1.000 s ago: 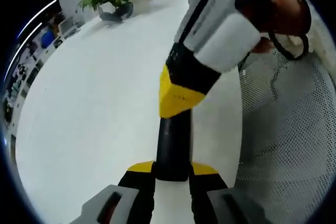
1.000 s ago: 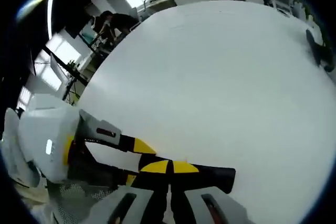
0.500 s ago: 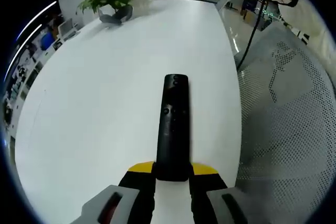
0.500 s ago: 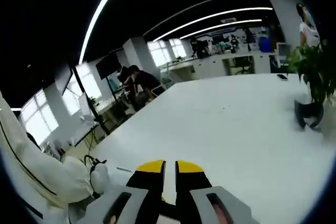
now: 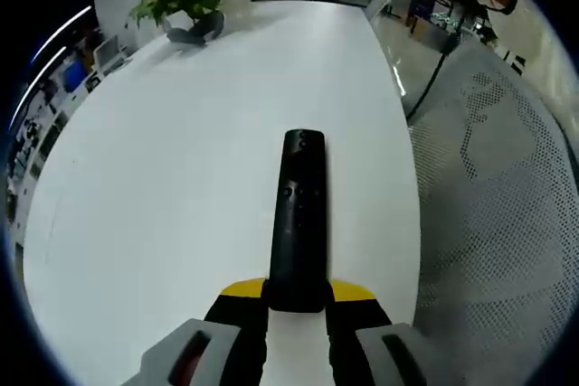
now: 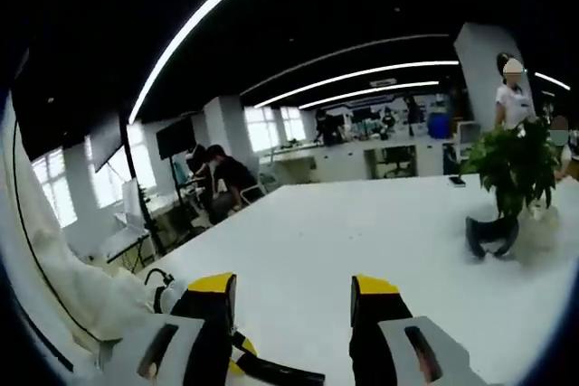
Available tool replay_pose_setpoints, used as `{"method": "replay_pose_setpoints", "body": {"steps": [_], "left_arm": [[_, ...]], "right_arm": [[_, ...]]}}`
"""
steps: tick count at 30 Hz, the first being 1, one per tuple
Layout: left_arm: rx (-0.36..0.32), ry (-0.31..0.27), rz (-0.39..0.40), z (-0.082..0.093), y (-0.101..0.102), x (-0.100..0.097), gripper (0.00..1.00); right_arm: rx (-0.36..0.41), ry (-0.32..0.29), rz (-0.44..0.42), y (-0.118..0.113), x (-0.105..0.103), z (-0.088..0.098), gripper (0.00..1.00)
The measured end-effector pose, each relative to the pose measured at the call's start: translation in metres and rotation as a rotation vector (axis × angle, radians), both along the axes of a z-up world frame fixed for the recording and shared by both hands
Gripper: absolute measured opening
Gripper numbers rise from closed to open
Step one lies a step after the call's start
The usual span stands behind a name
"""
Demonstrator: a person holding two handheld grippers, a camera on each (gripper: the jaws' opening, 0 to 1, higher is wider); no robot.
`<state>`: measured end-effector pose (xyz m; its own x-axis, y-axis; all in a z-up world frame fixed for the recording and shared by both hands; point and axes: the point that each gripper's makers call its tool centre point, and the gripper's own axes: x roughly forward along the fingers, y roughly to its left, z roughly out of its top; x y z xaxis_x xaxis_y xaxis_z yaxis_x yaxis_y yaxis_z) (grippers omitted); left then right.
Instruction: Press the specified remote control buttons in sequence, fully releasing each button before pressing the next.
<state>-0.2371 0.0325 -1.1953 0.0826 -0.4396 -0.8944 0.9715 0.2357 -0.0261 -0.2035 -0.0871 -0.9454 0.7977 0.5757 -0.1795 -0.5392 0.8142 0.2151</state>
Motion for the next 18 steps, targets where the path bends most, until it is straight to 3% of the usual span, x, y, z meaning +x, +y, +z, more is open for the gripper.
{"method": "replay_pose_setpoints", "body": {"steps": [7,10,13,18], "left_arm": [[0.005,0.006,-0.013,0.001,-0.001,0.013,0.23],[0.011,0.006,-0.022,0.002,0.000,0.022,0.23],[0.016,0.006,-0.023,0.002,0.001,0.032,0.24],[0.025,0.012,-0.024,0.003,0.001,0.049,0.24]], "right_arm": [[0.007,-0.016,-0.057,-0.015,-0.002,0.000,0.87],[0.001,-0.050,-0.107,-0.026,-0.001,0.000,0.99],[0.021,-0.067,-0.162,-0.037,0.002,-0.001,0.99],[0.021,-0.045,-0.187,-0.046,0.001,-0.009,0.99]]}}
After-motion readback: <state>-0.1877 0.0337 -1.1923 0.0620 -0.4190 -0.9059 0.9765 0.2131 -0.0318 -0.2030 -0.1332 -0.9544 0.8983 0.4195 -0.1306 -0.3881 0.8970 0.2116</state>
